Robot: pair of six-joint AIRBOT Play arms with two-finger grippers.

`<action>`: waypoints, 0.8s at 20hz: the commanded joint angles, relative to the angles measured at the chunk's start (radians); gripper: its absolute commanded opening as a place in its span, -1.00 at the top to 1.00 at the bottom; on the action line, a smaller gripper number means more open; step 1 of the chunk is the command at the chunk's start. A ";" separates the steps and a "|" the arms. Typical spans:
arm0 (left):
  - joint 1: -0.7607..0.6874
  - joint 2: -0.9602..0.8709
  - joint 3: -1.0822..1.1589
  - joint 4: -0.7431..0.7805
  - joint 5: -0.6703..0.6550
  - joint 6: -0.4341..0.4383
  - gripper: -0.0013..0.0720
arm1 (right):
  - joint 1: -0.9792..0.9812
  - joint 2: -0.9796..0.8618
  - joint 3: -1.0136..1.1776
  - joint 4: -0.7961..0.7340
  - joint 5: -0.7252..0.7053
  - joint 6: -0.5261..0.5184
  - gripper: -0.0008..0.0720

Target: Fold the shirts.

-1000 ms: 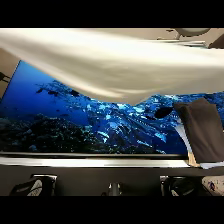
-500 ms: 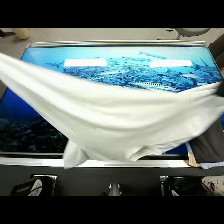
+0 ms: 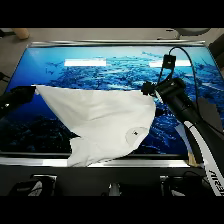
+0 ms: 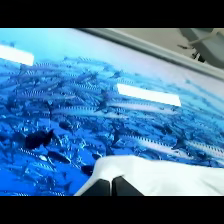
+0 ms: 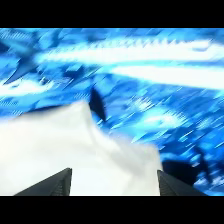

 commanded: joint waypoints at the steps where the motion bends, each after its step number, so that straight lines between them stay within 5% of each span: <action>1: -0.015 -0.033 -0.026 0.000 0.030 0.055 0.89 | -0.001 -0.003 -0.001 0.278 0.110 -0.287 -0.56; 4: -0.015 -0.034 -0.026 0.000 0.029 0.100 0.89 | -0.045 0.041 -0.015 0.372 0.449 -0.580 -0.51; 7: -0.015 -0.034 -0.026 0.000 0.007 0.104 0.89 | -0.223 0.063 -0.203 0.780 0.611 -0.689 -0.34; 10: -0.015 -0.034 -0.026 0.000 -0.040 0.104 0.89 | -0.211 0.144 -0.517 1.038 0.394 -0.697 -0.43; 16: -0.015 -0.034 -0.026 0.000 -0.087 0.104 0.89 | -0.031 0.153 -0.706 1.136 -0.035 -0.626 -0.43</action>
